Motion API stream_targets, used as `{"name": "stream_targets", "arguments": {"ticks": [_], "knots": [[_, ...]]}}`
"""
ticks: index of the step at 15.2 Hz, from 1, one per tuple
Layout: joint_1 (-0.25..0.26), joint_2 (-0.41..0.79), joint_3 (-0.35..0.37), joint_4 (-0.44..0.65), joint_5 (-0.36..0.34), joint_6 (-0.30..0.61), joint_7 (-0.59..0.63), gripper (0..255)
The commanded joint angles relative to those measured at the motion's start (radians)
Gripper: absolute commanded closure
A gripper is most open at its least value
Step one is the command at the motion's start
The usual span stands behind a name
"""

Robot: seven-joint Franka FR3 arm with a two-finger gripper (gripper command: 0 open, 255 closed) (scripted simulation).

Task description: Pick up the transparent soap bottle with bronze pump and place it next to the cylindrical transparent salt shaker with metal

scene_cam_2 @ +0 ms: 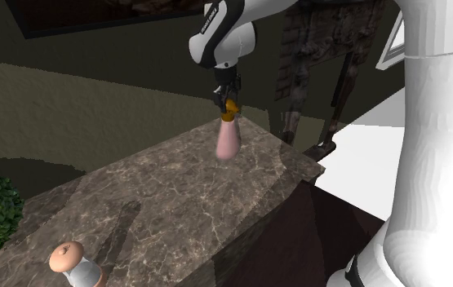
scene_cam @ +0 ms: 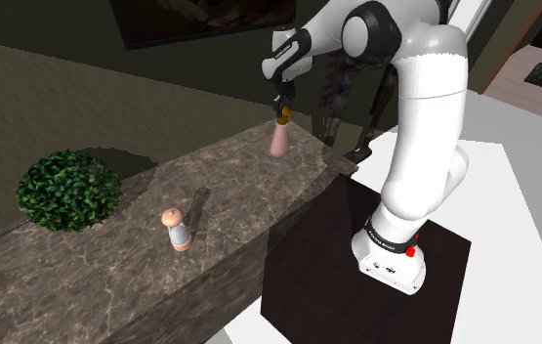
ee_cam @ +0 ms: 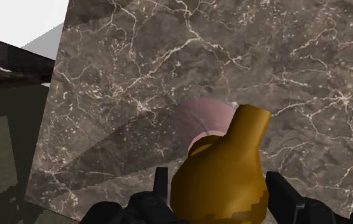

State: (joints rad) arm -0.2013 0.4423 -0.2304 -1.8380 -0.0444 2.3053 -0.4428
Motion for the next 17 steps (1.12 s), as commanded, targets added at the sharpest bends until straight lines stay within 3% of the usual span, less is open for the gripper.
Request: {"name": "stream_targets", "arguments": {"ticks": [1,17], "knots": [[0.002,-0.017,-0.002,0.004,-0.003,-0.020,-0.001,255],[0.010,-0.117,-0.011,0.086,-0.018,-0.199,-0.008,255]]}}
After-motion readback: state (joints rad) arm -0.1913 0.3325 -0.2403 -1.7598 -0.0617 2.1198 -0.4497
